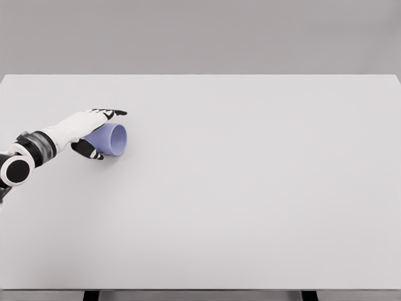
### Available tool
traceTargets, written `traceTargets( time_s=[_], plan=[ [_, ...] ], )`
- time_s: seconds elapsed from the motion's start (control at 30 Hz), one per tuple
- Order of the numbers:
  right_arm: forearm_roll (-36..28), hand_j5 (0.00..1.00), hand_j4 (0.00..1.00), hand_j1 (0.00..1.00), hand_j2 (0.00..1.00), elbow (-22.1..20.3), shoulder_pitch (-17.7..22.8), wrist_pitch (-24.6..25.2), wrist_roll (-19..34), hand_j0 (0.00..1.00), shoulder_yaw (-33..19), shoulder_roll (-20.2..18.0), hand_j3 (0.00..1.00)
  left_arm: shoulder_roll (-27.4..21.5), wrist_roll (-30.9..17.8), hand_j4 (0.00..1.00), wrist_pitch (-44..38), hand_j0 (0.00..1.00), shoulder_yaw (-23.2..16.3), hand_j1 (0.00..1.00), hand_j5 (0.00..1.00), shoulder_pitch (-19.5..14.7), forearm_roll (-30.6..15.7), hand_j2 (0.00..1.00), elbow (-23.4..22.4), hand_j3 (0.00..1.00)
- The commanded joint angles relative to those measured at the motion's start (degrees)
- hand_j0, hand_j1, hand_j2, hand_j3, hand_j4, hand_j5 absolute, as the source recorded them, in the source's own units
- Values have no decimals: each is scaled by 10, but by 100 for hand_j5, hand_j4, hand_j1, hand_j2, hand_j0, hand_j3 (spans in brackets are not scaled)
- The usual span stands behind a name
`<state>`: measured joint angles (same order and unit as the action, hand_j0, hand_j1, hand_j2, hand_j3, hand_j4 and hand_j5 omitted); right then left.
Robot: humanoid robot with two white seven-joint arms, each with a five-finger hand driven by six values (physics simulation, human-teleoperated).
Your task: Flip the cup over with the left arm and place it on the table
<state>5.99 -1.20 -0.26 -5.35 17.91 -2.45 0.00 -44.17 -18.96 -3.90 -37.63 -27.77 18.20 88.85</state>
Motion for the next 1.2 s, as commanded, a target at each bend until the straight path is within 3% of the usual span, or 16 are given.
traceTargets(
  time_s=[0.0,0.1,0.2,0.3,0.47,0.53,0.8,0.97,1.07,1.17],
  plan=[
    [0,100,100,100,100,1,0,0,0,100,0,0,100,0,1,100,-1,100,-1,100,100,0,2,100,-1,100],
    [0,100,100,100,100,0,0,0,0,100,0,0,100,0,0,100,-1,100,-7,100,100,0,2,100,-1,100],
    [0,100,100,100,100,0,0,0,0,100,0,0,100,0,0,83,4,83,-9,83,83,0,1,83,0,83],
    [0,100,100,100,100,0,0,0,0,100,0,0,100,0,1,73,5,73,-9,73,73,0,-2,73,0,73],
    [0,100,100,100,100,0,0,0,0,100,0,0,100,5,1,42,6,42,-9,42,42,0,-37,42,0,42],
    [0,100,100,100,100,0,0,0,0,100,0,0,100,5,1,41,6,41,-9,41,41,-1,-39,41,0,41],
    [0,100,100,100,100,0,0,0,0,100,0,0,100,-25,1,41,38,41,-6,41,41,-22,-160,41,-1,41],
    [0,100,100,100,100,0,0,0,0,100,0,0,100,-44,0,42,85,42,-3,42,42,-24,-269,42,-9,42],
    [0,100,100,100,100,0,0,0,0,100,0,0,100,-45,-3,42,147,42,-3,42,42,-23,-357,42,-46,42],
    [0,100,100,100,100,0,0,0,0,100,0,0,100,-42,-71,42,187,42,-3,42,42,-25,-413,42,-82,42]
  ],
)
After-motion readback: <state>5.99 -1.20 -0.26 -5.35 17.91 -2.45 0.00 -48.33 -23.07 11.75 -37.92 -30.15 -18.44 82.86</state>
